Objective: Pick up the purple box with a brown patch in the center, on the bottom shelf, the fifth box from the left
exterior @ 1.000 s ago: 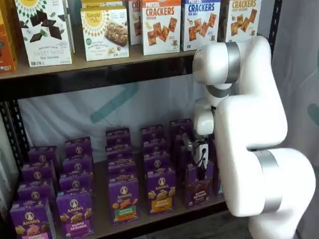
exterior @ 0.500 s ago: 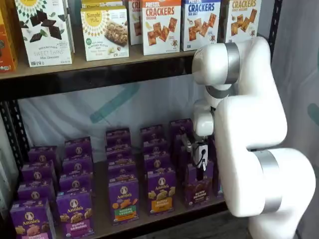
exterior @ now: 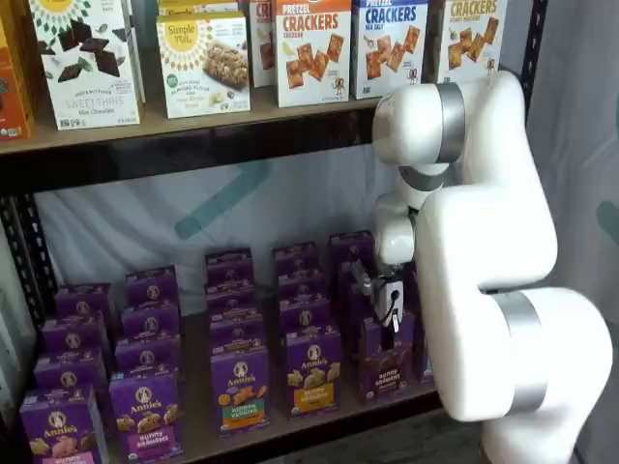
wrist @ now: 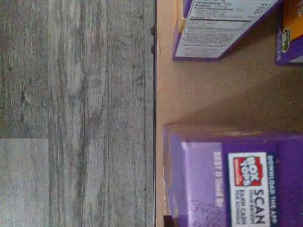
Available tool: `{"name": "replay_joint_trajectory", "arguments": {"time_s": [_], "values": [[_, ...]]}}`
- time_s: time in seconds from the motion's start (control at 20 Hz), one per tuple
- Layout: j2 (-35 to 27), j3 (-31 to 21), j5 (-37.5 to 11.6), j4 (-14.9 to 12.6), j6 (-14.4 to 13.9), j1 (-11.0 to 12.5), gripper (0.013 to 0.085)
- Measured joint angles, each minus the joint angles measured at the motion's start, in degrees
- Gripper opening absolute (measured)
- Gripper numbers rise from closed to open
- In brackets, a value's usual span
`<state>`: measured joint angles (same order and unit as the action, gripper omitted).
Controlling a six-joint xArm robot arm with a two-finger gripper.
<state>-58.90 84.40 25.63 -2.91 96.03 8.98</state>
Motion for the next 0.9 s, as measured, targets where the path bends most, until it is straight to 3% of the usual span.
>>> {"name": "replay_joint_trajectory", "arguments": {"time_s": [0.2, 0.65, 0.8, 0.9], "values": [[0.29, -0.43, -0.04, 0.08, 0.13, 0.04, 0.0290], [1.00, -0.91, 0.88, -1.23, -0.73, 0.39, 0.0290], [1.43, -0.72, 3.15, 0.59, 0.93, 0.38, 0.0290], [2.04, -1.16, 3.96, 3.41, 3.53, 0.45, 0.0290]]}}
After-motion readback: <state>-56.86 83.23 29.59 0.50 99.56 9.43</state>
